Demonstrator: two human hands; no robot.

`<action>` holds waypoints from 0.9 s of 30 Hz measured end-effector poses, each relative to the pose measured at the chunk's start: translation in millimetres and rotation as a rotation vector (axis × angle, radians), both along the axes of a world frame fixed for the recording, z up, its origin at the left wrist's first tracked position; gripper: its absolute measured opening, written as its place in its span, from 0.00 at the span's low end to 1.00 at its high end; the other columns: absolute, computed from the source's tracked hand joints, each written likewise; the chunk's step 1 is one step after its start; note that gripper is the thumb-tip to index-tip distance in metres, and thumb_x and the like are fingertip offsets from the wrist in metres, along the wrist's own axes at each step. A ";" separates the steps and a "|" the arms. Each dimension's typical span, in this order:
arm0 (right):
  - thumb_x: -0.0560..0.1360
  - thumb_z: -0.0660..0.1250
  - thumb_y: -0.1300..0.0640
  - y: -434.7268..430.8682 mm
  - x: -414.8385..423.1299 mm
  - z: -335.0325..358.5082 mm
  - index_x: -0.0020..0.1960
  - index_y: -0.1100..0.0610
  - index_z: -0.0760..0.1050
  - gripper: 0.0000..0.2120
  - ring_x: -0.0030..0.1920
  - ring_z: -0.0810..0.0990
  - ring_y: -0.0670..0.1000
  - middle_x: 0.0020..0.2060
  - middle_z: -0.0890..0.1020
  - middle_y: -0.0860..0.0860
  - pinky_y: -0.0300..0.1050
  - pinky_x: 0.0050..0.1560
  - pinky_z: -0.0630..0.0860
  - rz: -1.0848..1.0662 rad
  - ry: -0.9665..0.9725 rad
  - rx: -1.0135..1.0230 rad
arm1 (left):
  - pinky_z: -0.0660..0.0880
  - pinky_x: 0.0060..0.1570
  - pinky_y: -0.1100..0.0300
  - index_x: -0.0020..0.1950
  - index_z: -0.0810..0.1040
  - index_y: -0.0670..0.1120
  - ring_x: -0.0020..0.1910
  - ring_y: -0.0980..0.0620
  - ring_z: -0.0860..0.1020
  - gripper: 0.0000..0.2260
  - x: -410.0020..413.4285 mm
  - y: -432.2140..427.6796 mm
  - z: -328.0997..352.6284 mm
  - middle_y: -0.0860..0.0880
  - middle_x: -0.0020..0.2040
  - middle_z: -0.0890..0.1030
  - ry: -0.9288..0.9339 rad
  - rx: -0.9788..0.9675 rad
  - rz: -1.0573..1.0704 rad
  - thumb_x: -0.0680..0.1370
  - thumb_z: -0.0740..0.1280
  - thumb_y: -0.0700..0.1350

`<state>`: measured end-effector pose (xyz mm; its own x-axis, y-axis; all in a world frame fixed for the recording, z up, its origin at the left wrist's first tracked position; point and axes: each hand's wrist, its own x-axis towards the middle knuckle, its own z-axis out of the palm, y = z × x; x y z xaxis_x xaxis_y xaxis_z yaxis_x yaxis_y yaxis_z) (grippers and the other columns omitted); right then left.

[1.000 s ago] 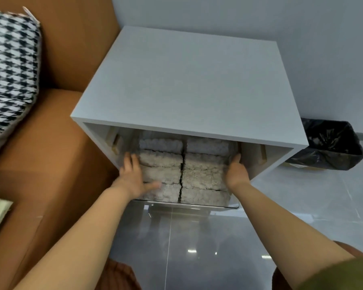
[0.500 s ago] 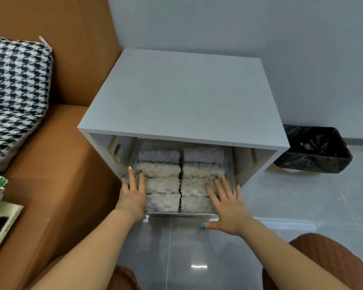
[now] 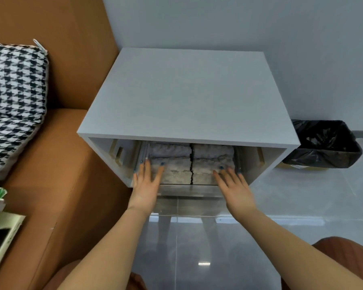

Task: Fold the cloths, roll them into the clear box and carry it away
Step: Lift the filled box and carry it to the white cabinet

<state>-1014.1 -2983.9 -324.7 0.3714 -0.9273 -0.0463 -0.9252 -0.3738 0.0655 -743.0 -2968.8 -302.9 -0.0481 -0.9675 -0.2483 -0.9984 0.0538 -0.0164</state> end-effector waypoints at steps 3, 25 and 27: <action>0.48 0.75 0.73 -1.1 7.1 0.9 0.65 0.62 0.74 0.45 0.62 0.75 0.66 0.59 0.78 0.62 0.64 0.58 0.72 -0.036 0.019 0.030 | 0.35 0.69 0.43 0.76 0.34 0.53 0.74 0.36 0.35 0.48 0.0 -5.4 2.2 0.37 0.76 0.35 -0.025 -0.025 -0.041 0.71 0.61 0.25; 0.70 0.66 0.67 -32.5 24.1 25.5 0.74 0.55 0.57 0.36 0.67 0.66 0.60 0.67 0.69 0.58 0.51 0.64 0.63 -0.181 0.047 0.240 | 0.62 0.70 0.53 0.77 0.57 0.48 0.74 0.41 0.56 0.38 12.9 -11.7 -1.5 0.42 0.74 0.57 0.241 -0.104 0.001 0.71 0.60 0.24; 0.71 0.66 0.66 -33.2 23.3 22.4 0.74 0.55 0.57 0.34 0.67 0.66 0.60 0.68 0.69 0.58 0.51 0.64 0.63 -0.170 0.064 0.223 | 0.56 0.73 0.51 0.78 0.46 0.49 0.76 0.41 0.48 0.42 13.6 -10.1 -4.0 0.42 0.77 0.48 0.202 -0.042 -0.009 0.71 0.61 0.25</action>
<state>-990.8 -3017.1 -302.3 0.2009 -0.9405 -0.2741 -0.9725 -0.2251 0.0597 -729.4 -2979.0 -307.0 -0.1013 -0.9762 -0.1917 -0.9812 0.0662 0.1815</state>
